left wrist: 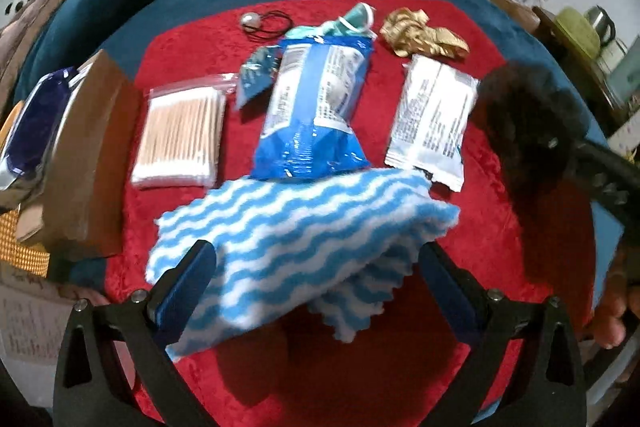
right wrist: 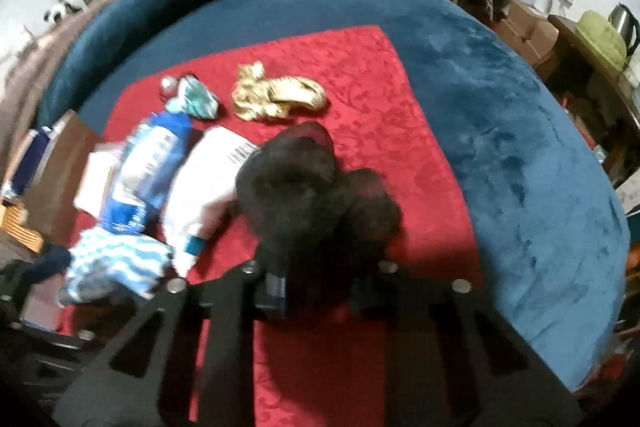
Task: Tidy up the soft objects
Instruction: 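Grasp the blue-white striped towel with the left tool while the right tool grasps the black mesh bow, then carry the towel and the black bow in both tools over the orange basket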
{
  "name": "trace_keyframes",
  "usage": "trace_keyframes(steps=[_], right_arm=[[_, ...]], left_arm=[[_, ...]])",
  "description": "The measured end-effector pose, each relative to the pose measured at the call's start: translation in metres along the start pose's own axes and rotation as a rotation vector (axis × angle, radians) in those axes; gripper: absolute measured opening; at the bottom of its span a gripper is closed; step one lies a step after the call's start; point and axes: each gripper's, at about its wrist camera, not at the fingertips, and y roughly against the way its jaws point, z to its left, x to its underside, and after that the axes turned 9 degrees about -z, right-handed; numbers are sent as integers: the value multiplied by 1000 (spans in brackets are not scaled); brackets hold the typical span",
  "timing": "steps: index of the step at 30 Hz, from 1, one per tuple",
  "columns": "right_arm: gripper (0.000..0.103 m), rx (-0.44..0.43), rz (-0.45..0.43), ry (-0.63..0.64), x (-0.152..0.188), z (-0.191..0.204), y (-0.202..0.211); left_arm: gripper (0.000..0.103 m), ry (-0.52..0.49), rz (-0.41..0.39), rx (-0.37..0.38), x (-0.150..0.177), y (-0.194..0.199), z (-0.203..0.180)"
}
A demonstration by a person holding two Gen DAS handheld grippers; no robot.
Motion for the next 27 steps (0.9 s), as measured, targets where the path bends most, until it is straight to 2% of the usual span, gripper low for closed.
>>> trace_keyframes(steps=[3, 5, 8, 12, 21, 27], right_arm=[[21, -15, -55, -5, 2, 3, 14], [21, -21, -71, 12, 2, 8, 17], [21, -20, -70, 29, 4, 15, 17], [21, -17, -82, 45, 2, 21, 19], [21, -21, -89, 71, 12, 29, 27], [21, -9, -103, 83, 19, 36, 37]], left_arm=[[74, 4, 32, 49, 2, -9, -1], [42, 29, 21, 74, 1, -7, 3], [20, 58, -2, 101, -1, 3, 8], [14, 70, -52, 98, 2, 24, 14], [14, 162, -153, 145, -6, 72, 24], [14, 186, -198, 158, -4, 106, 32]])
